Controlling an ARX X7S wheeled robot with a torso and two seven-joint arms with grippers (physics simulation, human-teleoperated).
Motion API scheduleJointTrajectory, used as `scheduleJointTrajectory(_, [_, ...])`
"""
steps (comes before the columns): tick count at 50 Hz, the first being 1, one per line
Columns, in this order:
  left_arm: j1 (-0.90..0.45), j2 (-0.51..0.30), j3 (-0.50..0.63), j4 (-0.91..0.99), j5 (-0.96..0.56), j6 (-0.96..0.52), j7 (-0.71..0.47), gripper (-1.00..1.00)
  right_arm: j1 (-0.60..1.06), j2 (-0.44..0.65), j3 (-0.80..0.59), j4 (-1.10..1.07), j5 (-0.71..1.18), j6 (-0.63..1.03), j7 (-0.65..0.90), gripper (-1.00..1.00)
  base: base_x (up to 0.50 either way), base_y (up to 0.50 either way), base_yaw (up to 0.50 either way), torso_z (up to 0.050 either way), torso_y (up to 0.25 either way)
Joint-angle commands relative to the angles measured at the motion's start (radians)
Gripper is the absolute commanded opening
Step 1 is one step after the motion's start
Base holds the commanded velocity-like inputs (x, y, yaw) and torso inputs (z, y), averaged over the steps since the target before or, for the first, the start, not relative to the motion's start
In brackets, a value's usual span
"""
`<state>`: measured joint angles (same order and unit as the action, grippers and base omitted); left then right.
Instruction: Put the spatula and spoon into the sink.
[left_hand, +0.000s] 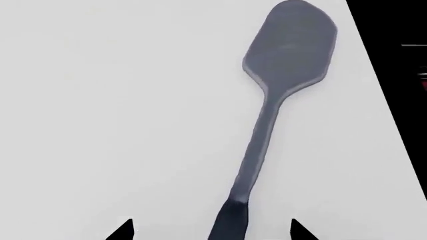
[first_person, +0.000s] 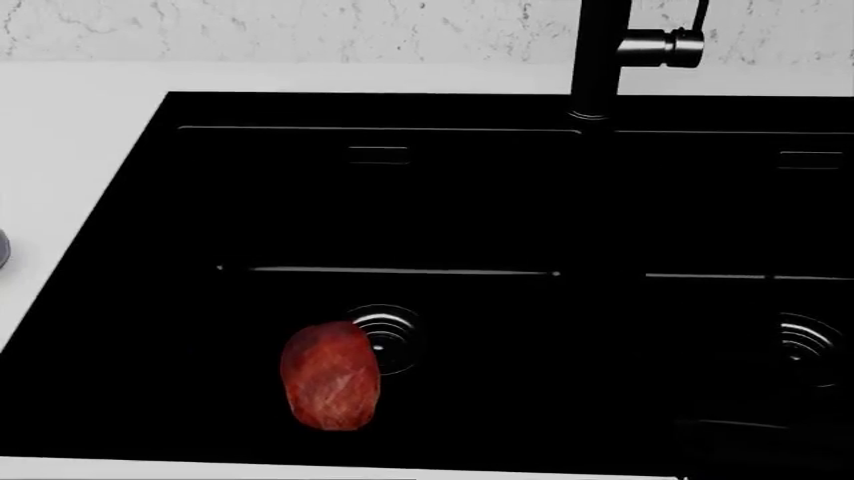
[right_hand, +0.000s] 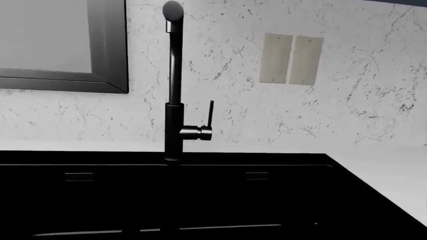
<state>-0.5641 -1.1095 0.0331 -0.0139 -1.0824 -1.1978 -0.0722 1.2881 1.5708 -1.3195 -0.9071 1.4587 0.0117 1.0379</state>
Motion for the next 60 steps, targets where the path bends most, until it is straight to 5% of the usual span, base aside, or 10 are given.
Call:
scheduleJointTrajectory(1, [0.067, 0.036, 0.094, -0.056, 0.103, -0.018, 0.017, 1.00, 0.007, 0.000, 0.024, 0.009, -0.014, 0.002, -0.030, 1.00, 0.00, 0.00, 0.00, 0.000, 0.000])
scheduleJointTrajectory(2, [0.070, 0.037, 0.095, -0.063, 0.106, -0.016, 0.014, 1.00, 0.007, 0.000, 0.025, 0.009, -0.014, 0.001, -0.029, 1.00, 0.00, 0.00, 0.00, -0.010, 0.000])
scheduleJointTrajectory(3, [0.077, 0.035, 0.098, -0.062, 0.109, -0.017, 0.013, -1.00, 0.009, 0.000, 0.026, 0.010, -0.012, 0.003, -0.027, 1.00, 0.00, 0.00, 0.00, 0.000, 0.000])
scheduleJointTrajectory(19, [-0.028, 0.073, 0.119, 0.033, 0.221, 0.134, -0.031, -1.00, 0.007, 0.000, 0.033, 0.002, -0.008, 0.001, -0.013, 1.00, 0.00, 0.00, 0.00, -0.002, 0.000])
scheduleJointTrajectory(33, [-0.169, 0.196, -0.116, 0.140, 0.117, 0.240, -0.200, -1.00, -0.009, 0.000, 0.024, 0.011, -0.022, -0.019, -0.024, 1.00, 0.00, 0.00, 0.00, 0.000, 0.000])
scheduleJointTrajectory(42, [-0.336, 0.255, -0.027, 0.187, 0.102, 0.198, -0.207, -1.00, -0.016, 0.000, 0.021, 0.021, -0.028, -0.027, -0.042, 1.00, 0.00, 0.00, 0.00, 0.000, 0.000])
scheduleJointTrajectory(60, [-0.392, 0.275, 0.020, 0.201, 0.110, 0.194, -0.192, -1.00, -0.027, 0.000, 0.017, 0.025, -0.037, -0.041, -0.048, 1.00, 0.00, 0.00, 0.00, 0.000, 0.000])
